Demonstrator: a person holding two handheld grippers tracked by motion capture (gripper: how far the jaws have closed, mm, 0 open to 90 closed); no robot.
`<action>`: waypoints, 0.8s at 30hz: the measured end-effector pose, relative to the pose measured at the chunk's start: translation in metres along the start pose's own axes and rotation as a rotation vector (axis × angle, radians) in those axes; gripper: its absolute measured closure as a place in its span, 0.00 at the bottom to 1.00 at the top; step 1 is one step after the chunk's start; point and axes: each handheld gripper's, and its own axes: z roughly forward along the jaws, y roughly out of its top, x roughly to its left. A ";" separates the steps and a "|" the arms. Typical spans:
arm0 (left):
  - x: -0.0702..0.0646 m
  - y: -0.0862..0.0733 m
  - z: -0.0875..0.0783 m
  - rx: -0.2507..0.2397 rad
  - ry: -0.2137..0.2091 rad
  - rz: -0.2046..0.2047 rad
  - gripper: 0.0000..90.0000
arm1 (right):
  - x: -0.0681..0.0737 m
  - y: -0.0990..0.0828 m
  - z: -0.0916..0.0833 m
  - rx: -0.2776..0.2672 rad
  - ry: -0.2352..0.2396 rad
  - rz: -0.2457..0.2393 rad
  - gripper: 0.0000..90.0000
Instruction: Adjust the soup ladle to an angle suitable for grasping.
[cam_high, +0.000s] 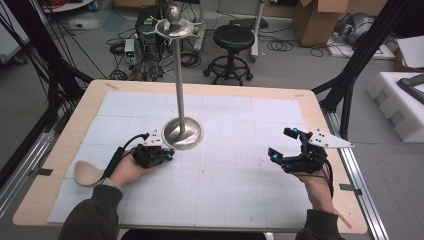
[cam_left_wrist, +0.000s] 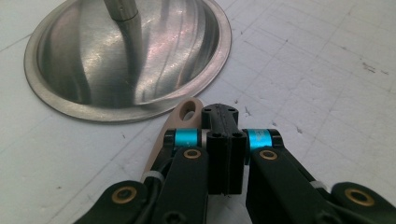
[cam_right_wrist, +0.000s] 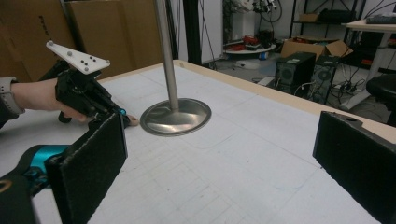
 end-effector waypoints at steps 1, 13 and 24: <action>0.000 0.000 0.000 0.001 0.003 0.000 1.00 | 0.000 0.000 -0.001 -0.003 -0.002 0.001 0.02; -0.005 0.000 -0.036 -0.027 -0.042 0.035 1.00 | 0.000 0.000 -0.003 -0.009 -0.002 0.001 0.02; 0.009 -0.006 -0.083 -0.025 -0.104 0.129 0.81 | 0.000 0.000 -0.001 0.000 -0.004 0.002 0.02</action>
